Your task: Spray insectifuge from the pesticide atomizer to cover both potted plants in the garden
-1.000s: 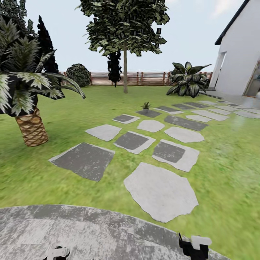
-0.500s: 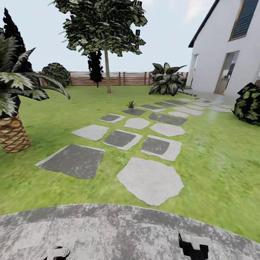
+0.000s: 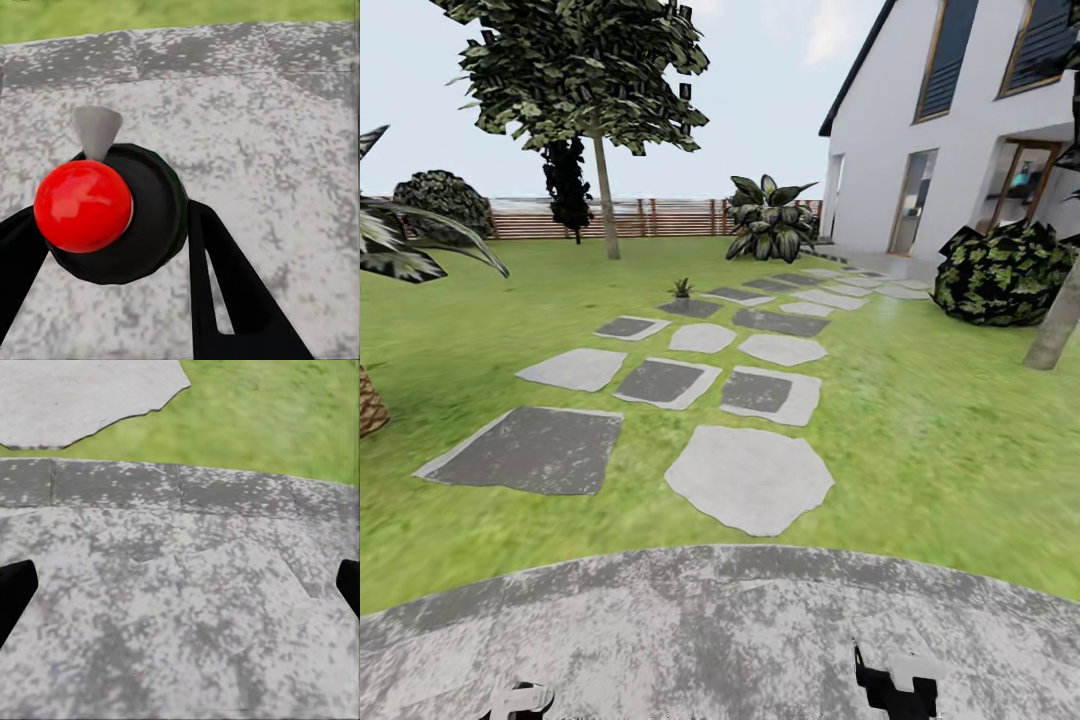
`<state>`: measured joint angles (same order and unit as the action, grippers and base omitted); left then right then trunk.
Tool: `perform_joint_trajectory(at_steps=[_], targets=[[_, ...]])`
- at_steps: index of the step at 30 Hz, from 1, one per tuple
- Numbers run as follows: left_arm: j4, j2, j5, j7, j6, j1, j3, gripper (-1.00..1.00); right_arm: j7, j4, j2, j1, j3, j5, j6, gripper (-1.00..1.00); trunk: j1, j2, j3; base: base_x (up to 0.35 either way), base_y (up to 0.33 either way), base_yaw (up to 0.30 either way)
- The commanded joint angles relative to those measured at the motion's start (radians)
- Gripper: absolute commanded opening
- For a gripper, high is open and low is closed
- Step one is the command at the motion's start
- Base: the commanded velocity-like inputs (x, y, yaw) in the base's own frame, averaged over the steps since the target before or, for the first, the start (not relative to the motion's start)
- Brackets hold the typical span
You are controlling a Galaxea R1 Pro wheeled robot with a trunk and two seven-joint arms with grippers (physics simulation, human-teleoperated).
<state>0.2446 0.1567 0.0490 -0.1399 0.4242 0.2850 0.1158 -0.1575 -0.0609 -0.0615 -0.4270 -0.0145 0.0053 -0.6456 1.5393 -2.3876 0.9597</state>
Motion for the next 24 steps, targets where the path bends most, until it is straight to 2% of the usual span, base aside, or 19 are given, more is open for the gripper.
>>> perform_joint_trajectory(at_steps=[1, 6, 24], targets=[[-0.001, 0.0, 0.005, -0.01, 0.001, 0.0, 0.007, -1.0, -0.002, 0.001, 0.0, -0.001, -0.001, 0.001, -0.003, 1.0, -0.001, 0.0, 0.001, -0.234, 0.219, -0.3], [-0.001, 0.0, 0.005, -0.01, 0.001, 0.0, 0.007, -1.0, -0.001, 0.006, 0.0, -0.001, -0.001, 0.001, -0.003, 1.0, -0.001, 0.0, 0.001, -0.118, 0.109, -0.3], [0.002, 0.001, 0.005, -0.011, -0.001, 0.0, -0.002, -1.0, -0.001, 0.007, 0.001, -0.001, -0.001, 0.0, -0.003, 1.0, -0.001, 0.0, 0.001, -0.003, 0.003, -0.3]])
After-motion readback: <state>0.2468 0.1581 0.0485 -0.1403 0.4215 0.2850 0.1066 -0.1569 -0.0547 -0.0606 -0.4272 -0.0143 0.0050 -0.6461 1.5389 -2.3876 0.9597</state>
